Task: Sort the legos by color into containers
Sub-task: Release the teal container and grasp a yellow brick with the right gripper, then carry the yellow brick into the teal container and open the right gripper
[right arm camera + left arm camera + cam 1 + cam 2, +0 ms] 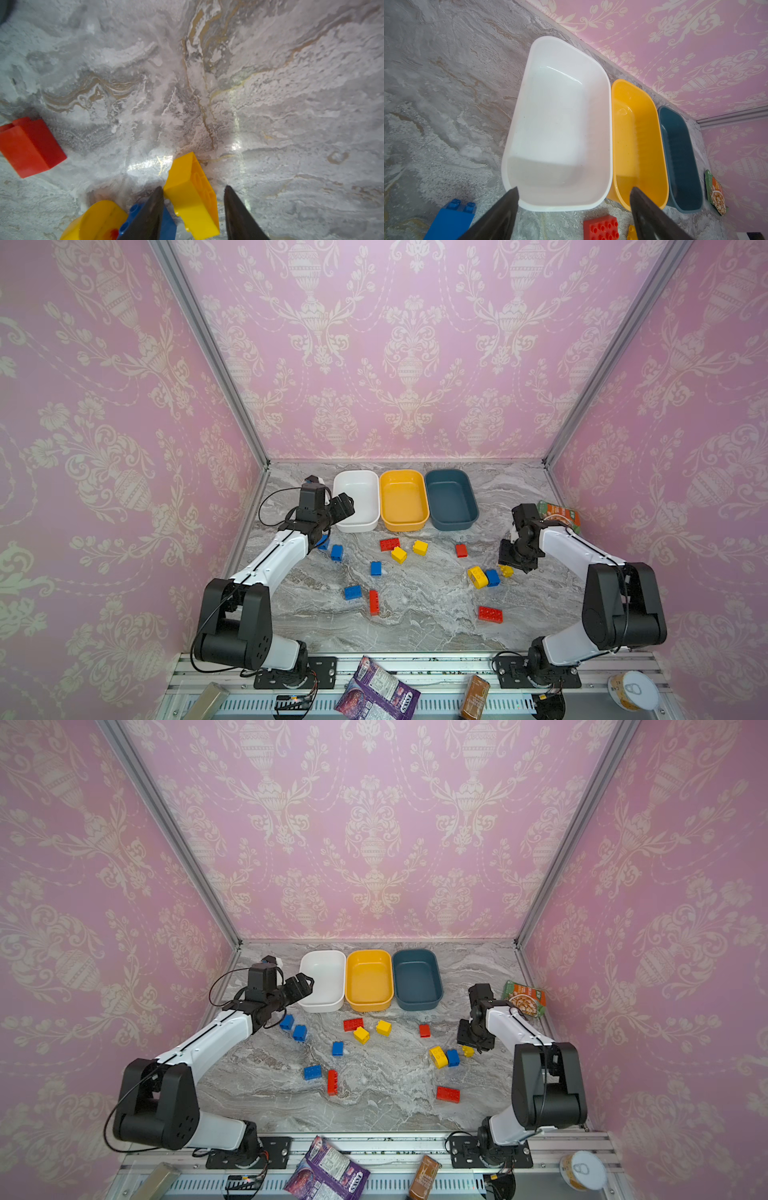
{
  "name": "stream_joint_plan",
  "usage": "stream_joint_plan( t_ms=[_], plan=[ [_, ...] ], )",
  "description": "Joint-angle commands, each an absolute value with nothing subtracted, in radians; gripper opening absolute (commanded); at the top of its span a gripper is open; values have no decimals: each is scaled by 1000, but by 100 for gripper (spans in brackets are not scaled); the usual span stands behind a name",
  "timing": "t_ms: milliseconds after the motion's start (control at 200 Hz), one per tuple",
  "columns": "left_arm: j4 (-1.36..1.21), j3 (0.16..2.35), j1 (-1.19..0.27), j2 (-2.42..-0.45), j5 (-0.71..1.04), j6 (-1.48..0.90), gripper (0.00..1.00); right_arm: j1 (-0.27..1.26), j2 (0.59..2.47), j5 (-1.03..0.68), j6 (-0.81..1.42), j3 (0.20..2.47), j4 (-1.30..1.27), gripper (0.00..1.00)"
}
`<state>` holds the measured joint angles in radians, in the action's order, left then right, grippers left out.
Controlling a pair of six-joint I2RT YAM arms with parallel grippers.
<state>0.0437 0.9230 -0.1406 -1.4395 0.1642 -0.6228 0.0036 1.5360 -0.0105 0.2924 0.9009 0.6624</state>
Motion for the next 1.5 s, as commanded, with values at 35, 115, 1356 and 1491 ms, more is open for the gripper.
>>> stream_joint_plan(
  t_ms=[35,115,1356,1491],
  plan=[
    [39,902,-136,-1408,178,-614,86,19,1561,5,292,887,658,46],
    [40,901,-135,-1407,178,-613,86,26,1570,6,290,886,655,44],
    [19,761,-147,-1296,170,-638,88,241,1792,-23,305,1521,594,21],
    [34,748,-146,-1275,160,-637,89,245,1912,-36,289,1632,601,21]
  ],
)
